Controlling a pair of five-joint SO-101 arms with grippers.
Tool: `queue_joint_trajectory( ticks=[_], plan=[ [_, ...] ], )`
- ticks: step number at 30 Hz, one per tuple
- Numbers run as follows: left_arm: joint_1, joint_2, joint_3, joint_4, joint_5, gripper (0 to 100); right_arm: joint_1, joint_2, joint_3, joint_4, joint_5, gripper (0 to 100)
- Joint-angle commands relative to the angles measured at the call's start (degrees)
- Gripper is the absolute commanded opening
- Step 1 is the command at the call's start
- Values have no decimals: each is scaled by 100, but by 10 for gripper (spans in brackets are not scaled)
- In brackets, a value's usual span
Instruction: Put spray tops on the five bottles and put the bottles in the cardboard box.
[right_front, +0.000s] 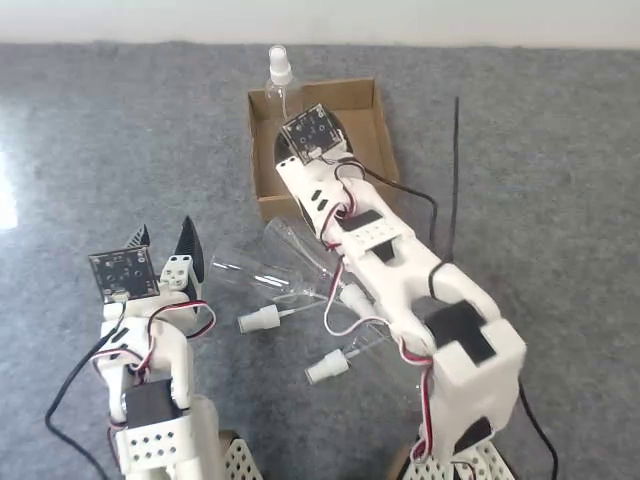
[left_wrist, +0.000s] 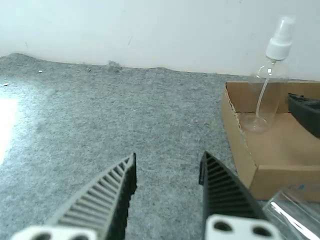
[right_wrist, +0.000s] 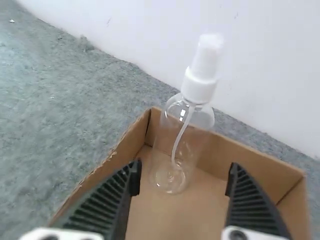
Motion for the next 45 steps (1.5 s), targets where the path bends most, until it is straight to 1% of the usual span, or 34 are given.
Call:
queue_joint_trajectory(
  ticks=[1, 22, 24, 36, 45],
  plan=[
    [-18, -70, -40, -158, -62, 188, -66, -954, 246, 57, -53, 231],
    [-18, -70, -40, -158, -62, 188, -110, -4251, 3323, 110, -35, 231],
    [-9, -70, -40, -158, -62, 188, -101, -4497, 3385, 488, -44, 231],
    [0, -70, -40, -167, -62, 188, -110, -6290, 3393, 3521, -62, 231],
    [18, -70, -40, -167, -62, 188, -119, -6932, 3393, 4927, -9, 231]
  ],
)
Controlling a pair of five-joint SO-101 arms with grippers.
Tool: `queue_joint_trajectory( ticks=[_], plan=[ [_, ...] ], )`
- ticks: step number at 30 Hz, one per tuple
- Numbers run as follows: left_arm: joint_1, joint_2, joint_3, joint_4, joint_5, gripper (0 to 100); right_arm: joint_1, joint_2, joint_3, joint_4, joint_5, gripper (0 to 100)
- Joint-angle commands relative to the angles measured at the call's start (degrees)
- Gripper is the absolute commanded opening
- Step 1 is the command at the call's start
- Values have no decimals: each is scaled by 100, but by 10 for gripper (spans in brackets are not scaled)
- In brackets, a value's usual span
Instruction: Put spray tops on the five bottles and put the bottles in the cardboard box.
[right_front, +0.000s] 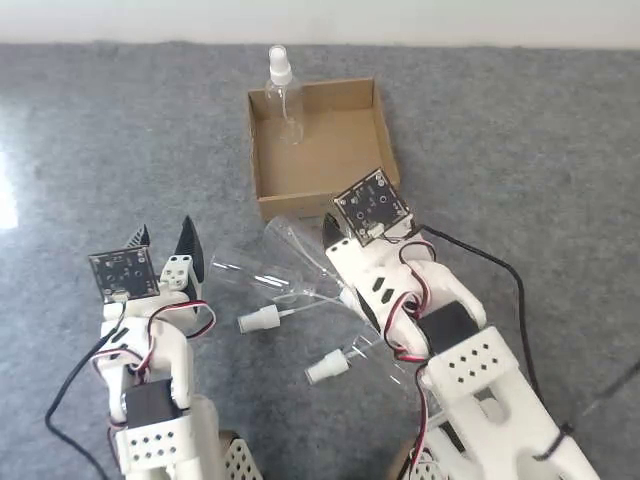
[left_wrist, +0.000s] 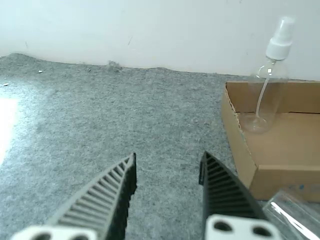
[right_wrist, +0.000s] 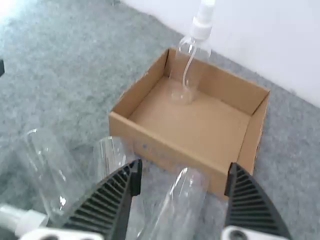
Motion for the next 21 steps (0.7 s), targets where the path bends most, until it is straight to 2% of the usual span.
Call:
queue_joint_trajectory(
  ticks=[1, 15, 21],
  plan=[
    [18, -70, -40, -167, -62, 188, -40, -277, -79, 479, -9, 231],
    [18, -70, -31, -167, -62, 188, -189, -251, -79, 1033, -9, 231],
    [18, -70, -31, -167, -62, 188, -101, 541, -492, 1033, -53, 231]
  ],
)
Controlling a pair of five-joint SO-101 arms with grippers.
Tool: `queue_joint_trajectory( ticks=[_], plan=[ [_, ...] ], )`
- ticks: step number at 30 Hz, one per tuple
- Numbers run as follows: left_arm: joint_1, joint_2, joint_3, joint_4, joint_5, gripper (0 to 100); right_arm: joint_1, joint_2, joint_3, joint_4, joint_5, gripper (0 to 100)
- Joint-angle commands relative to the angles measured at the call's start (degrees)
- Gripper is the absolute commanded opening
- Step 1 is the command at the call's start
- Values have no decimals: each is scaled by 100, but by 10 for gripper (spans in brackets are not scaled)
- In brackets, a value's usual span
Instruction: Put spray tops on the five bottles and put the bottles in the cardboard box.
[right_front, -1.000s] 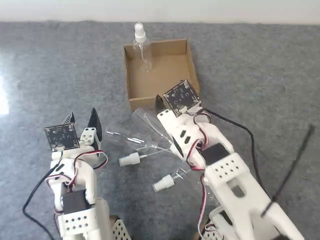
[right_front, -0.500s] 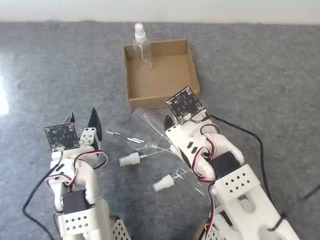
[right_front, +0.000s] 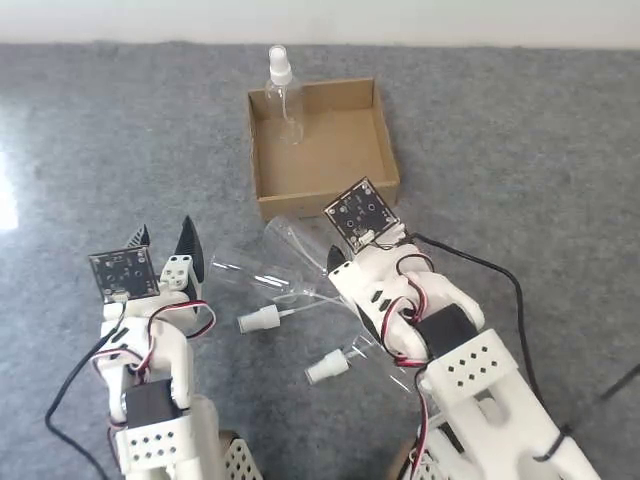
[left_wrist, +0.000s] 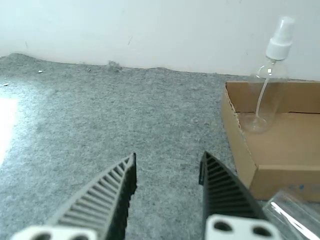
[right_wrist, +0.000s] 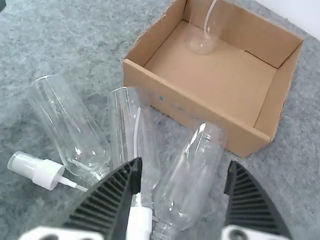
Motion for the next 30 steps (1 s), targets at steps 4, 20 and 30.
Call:
queue_joint_trajectory(
  ticks=[4, 20, 30],
  plan=[
    [18, -70, -31, -167, -62, 188, 242, 1332, -1011, 31, -62, 231],
    [18, -70, -31, -167, -70, 189, 646, 4215, -2760, 31, -62, 231],
    [18, -70, -31, -167, -70, 189, 655, 5165, -3156, 40, -53, 231]
  ],
)
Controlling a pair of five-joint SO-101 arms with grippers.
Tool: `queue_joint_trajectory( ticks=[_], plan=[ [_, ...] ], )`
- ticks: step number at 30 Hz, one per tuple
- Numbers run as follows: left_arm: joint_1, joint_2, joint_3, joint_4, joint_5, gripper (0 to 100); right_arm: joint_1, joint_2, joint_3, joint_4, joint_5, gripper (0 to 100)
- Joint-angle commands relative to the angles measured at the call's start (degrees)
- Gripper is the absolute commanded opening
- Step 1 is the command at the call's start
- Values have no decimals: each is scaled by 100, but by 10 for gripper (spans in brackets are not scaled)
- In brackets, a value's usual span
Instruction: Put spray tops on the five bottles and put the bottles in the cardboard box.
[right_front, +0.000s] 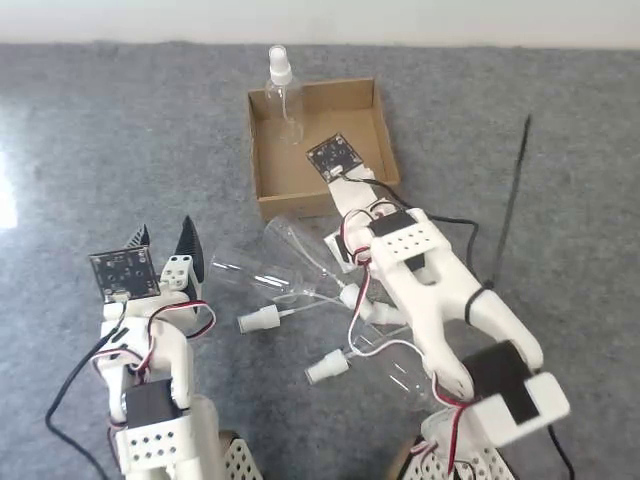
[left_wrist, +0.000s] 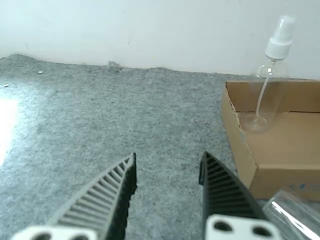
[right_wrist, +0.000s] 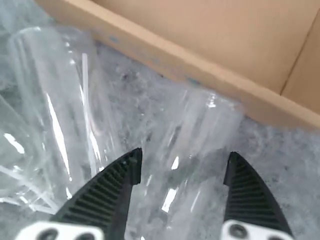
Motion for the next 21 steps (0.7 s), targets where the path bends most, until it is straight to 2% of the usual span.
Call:
queue_joint_trajectory(
  ticks=[1, 6, 12, 21],
  plan=[
    [18, -70, -31, -167, -35, 189, 84, 75, -387, 48, -53, 231],
    [18, -70, -31, -167, -35, 189, 242, 242, -615, 549, -44, 218],
    [18, -70, -31, -167, -35, 189, 277, 215, -826, 1015, -9, 76],
    [18, -70, -31, -167, -35, 189, 418, 13, -809, 1297, -9, 71]
  ],
)
